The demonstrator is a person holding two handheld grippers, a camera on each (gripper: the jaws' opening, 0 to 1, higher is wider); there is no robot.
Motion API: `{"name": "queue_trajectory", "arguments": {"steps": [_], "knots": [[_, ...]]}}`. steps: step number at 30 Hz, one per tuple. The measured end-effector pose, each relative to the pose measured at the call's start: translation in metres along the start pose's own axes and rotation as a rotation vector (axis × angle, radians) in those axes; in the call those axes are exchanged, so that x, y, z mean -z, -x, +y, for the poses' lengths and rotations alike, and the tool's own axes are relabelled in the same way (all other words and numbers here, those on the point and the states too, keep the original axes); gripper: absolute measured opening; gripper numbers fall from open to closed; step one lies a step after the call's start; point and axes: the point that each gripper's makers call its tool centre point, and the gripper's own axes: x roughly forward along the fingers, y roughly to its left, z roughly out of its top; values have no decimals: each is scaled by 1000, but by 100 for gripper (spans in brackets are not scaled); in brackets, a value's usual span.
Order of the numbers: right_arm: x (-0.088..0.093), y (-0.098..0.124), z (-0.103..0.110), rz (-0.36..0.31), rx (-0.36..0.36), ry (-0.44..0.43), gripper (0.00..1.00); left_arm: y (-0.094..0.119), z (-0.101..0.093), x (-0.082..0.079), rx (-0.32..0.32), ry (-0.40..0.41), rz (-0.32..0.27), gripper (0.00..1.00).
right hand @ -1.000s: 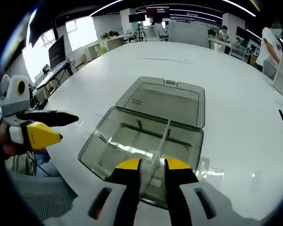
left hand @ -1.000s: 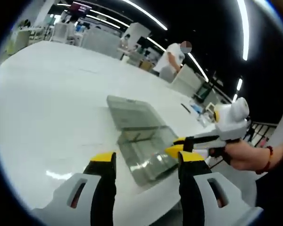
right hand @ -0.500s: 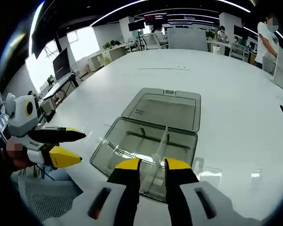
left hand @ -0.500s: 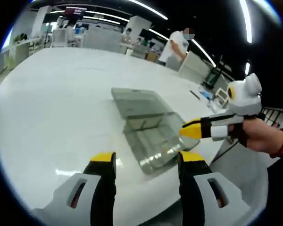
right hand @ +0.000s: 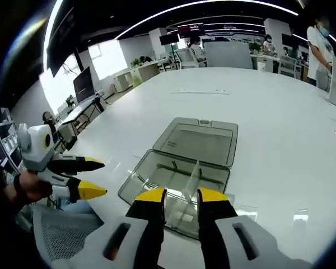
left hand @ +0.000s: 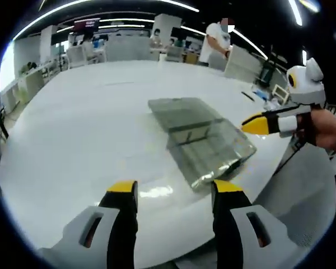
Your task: Insert the divider into the dual guide fixture by aligning both edges with the guide slots and pushing it downward to the bottom, including one-sided entry, uneven engagement, binding, and posture correction.
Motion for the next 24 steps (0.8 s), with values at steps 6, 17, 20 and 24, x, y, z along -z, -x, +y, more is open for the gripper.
{"name": "queue_trajectory", "arguments": {"steps": [6, 17, 20, 24], "knots": [[-7, 4, 0, -24, -32, 7, 20, 6, 10, 5, -65, 4, 19, 51], [-21, 16, -4, -81, -69, 8, 21, 1, 19, 17, -127, -37, 92, 51], [-21, 18, -4, -86, -80, 6, 21, -2, 20, 17, -132, -54, 107, 50], [-24, 21, -4, -102, -93, 4, 22, -6, 23, 18, -145, -67, 135, 50]]}}
